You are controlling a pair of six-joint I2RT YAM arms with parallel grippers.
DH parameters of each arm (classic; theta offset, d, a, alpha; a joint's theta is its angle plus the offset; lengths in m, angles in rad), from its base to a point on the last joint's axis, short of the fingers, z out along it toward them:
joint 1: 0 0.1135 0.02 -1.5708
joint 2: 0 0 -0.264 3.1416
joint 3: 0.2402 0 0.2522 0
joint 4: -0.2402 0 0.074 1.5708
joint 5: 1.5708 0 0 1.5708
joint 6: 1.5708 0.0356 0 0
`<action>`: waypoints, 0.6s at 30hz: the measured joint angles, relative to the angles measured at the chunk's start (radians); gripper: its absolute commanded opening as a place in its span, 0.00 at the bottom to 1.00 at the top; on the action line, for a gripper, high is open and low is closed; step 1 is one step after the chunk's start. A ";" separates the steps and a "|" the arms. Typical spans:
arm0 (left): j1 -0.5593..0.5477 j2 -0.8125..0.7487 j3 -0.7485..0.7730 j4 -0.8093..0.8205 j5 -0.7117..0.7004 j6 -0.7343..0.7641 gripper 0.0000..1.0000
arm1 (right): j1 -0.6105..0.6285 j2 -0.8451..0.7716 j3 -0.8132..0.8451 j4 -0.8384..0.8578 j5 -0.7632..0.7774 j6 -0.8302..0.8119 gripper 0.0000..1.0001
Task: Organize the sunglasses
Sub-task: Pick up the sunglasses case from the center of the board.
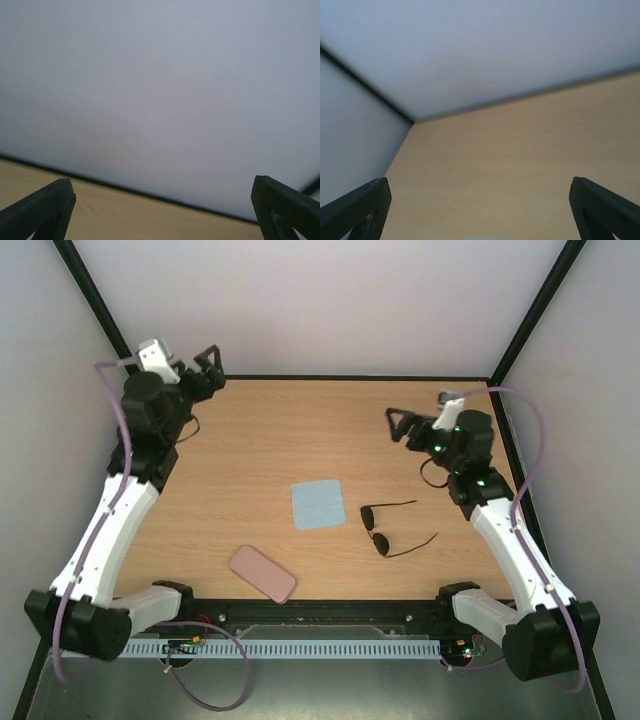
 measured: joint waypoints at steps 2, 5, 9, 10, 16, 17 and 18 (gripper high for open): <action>0.042 -0.072 -0.063 -0.048 0.145 -0.100 1.00 | 0.063 0.043 0.023 -0.095 -0.048 0.045 0.99; 0.149 -0.115 -0.146 -0.090 0.355 -0.192 1.00 | 0.285 0.106 0.058 -0.224 -0.019 0.063 0.98; 0.201 -0.135 -0.210 -0.203 0.514 -0.238 1.00 | 0.599 0.155 0.087 -0.372 0.048 0.087 0.98; 0.201 -0.151 -0.217 -0.234 0.531 -0.244 1.00 | 0.651 0.165 0.090 -0.393 0.069 0.091 0.99; 0.192 -0.359 -0.272 -0.393 0.582 -0.267 1.00 | 0.964 0.348 0.118 -0.514 0.258 0.126 0.99; 0.192 -0.388 -0.279 -0.426 0.580 -0.266 1.00 | 0.999 0.388 0.119 -0.525 0.278 0.127 0.99; 0.190 -0.412 -0.282 -0.463 0.576 -0.263 0.99 | 1.028 0.425 0.119 -0.534 0.294 0.127 0.99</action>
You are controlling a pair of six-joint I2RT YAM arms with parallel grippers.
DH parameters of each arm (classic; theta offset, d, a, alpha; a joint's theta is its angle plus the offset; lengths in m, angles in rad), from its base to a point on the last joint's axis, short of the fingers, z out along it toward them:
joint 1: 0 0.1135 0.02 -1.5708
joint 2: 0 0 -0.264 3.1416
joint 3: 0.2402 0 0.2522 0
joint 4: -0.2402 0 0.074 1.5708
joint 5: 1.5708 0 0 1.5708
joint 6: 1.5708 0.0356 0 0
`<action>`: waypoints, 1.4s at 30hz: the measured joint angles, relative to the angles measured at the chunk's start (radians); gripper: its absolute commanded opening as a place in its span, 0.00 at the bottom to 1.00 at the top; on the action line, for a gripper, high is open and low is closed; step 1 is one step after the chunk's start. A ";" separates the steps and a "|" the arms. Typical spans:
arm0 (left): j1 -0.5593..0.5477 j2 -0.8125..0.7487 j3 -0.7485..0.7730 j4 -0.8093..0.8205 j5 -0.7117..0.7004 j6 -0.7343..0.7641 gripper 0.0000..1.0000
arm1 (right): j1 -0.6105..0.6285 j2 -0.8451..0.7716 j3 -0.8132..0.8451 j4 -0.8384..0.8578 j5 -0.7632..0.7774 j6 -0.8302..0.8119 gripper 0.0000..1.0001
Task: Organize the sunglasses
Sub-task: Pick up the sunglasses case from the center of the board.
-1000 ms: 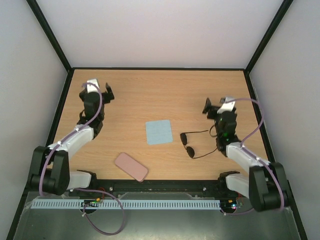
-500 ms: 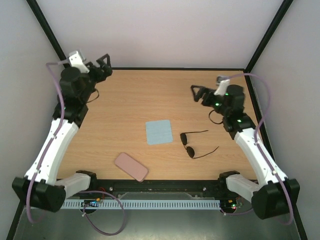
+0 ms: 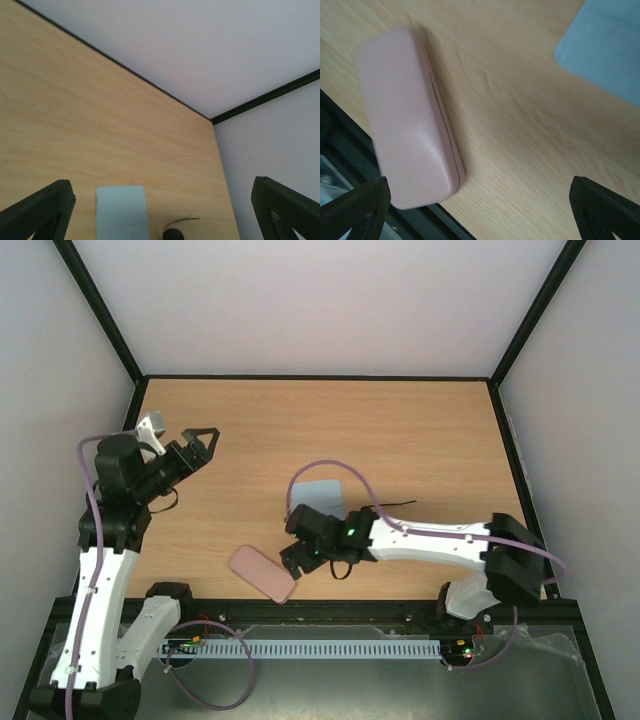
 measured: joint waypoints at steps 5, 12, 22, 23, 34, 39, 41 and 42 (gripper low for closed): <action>-0.001 -0.115 -0.045 -0.129 -0.034 -0.011 0.99 | 0.103 0.137 0.040 -0.024 0.051 -0.009 0.99; -0.002 -0.177 -0.079 -0.258 -0.085 -0.002 0.99 | 0.173 0.293 0.171 0.009 0.031 -0.067 0.99; -0.002 -0.124 -0.079 -0.283 -0.132 0.024 1.00 | 0.174 0.381 0.202 0.013 0.014 -0.132 0.99; -0.002 -0.123 -0.079 -0.283 -0.134 0.024 1.00 | 0.174 0.386 0.206 0.012 0.015 -0.135 0.99; -0.002 -0.123 -0.094 -0.282 -0.137 0.024 0.99 | 0.174 0.425 0.224 0.015 0.016 -0.144 0.94; -0.002 -0.123 -0.094 -0.282 -0.137 0.024 0.99 | 0.174 0.426 0.224 0.015 0.016 -0.145 0.87; -0.002 -0.123 -0.094 -0.282 -0.137 0.024 1.00 | 0.174 0.427 0.224 0.016 0.015 -0.143 0.84; -0.002 -0.123 -0.094 -0.282 -0.137 0.024 0.99 | 0.174 0.428 0.224 0.017 0.015 -0.144 0.83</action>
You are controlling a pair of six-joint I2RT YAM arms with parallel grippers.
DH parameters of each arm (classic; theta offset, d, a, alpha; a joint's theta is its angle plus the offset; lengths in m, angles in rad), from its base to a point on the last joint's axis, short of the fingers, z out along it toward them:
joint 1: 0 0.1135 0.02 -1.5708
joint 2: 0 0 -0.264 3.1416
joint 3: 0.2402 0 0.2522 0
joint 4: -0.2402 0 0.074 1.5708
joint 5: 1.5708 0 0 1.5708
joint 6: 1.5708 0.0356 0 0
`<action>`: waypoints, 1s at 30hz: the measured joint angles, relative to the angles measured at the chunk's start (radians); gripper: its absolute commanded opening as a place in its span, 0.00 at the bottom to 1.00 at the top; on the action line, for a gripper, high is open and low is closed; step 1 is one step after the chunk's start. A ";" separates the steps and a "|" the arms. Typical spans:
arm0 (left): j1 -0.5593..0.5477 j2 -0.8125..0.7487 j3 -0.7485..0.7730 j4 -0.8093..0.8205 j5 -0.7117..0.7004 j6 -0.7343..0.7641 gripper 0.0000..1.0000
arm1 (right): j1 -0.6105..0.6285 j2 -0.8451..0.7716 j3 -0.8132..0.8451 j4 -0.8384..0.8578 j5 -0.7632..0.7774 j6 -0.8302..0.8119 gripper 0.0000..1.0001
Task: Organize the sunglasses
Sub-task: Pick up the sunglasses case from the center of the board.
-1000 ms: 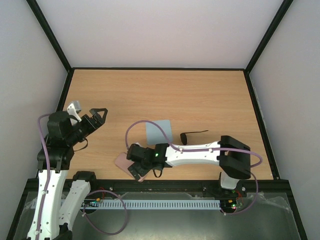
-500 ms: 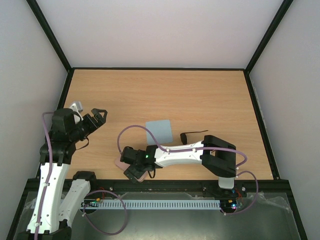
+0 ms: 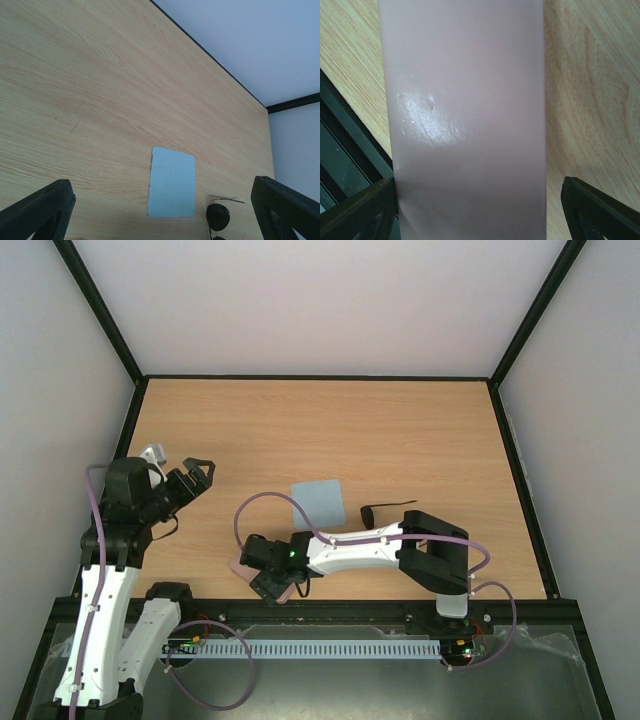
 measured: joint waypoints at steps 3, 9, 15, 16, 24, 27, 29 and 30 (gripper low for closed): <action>0.000 0.000 0.000 0.000 0.000 0.000 1.00 | 0.000 0.008 0.000 0.008 -0.001 0.000 0.81; 0.000 0.008 -0.005 0.002 0.003 0.000 1.00 | 0.000 0.018 0.000 0.014 0.002 0.000 0.69; 0.000 0.021 -0.007 0.013 0.016 0.002 0.99 | 0.000 0.014 0.000 0.013 0.024 0.005 0.67; 0.000 0.026 -0.007 0.017 0.022 0.004 1.00 | -0.003 0.009 -0.001 0.010 0.031 0.008 0.66; -0.062 0.155 -0.018 0.140 0.122 -0.007 0.96 | -0.217 -0.274 -0.138 0.017 -0.028 0.047 0.65; -0.161 0.242 -0.018 0.223 0.163 -0.040 0.95 | -0.390 -0.415 -0.192 0.027 -0.085 0.063 0.65; -0.232 0.289 -0.018 0.291 0.186 -0.073 0.94 | -0.508 -0.500 -0.211 0.035 -0.140 0.075 0.65; -0.273 0.309 -0.018 0.331 0.195 -0.090 0.94 | -0.545 -0.529 -0.214 0.035 -0.159 0.079 0.65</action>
